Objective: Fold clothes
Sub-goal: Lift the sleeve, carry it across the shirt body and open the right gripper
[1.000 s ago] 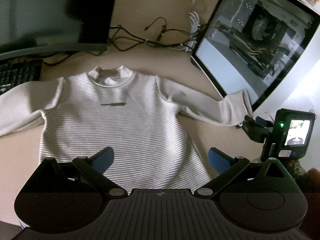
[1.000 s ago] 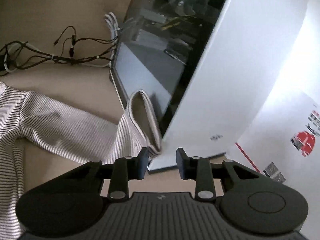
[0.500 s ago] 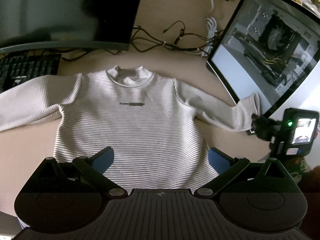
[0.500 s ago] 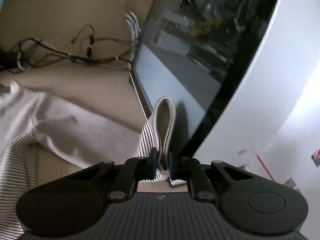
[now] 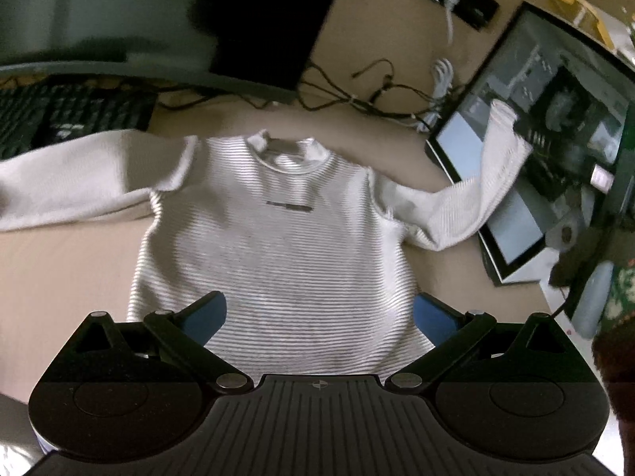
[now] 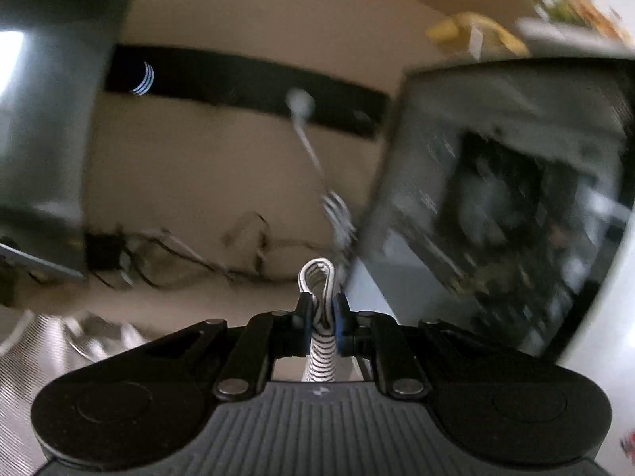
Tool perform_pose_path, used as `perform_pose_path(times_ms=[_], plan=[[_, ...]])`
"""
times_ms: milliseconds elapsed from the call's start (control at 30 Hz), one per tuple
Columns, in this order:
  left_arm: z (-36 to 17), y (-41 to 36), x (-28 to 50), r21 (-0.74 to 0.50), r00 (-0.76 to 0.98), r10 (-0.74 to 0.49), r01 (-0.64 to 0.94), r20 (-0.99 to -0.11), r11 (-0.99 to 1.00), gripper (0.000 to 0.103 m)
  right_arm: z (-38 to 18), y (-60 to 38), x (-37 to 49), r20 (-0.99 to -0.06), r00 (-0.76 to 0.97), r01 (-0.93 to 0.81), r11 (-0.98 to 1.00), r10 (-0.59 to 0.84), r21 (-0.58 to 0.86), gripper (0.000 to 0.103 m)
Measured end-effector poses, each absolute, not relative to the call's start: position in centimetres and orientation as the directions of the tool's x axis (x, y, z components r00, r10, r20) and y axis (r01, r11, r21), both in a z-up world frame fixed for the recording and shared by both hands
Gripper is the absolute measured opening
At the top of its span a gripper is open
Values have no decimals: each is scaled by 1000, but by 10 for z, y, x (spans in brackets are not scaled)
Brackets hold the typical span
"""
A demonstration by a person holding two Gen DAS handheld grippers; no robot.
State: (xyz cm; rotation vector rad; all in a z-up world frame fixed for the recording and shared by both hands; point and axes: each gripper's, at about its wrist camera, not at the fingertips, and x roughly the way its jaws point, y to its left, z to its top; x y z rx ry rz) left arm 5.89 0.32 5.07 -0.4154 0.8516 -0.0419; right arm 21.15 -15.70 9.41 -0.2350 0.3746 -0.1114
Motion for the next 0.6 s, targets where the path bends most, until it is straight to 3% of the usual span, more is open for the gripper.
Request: perform_pose_path(times_ms=[333,600], plan=[[41,47,24,-433,680,-153,-262,-717,862,102,127,-59,239,-304,950,-160,942,66,-296,10],[39,80,-15,-430,683,-61,-386,-728,816,102,112,10,255,-346,918,-305,900,191,-312,10]])
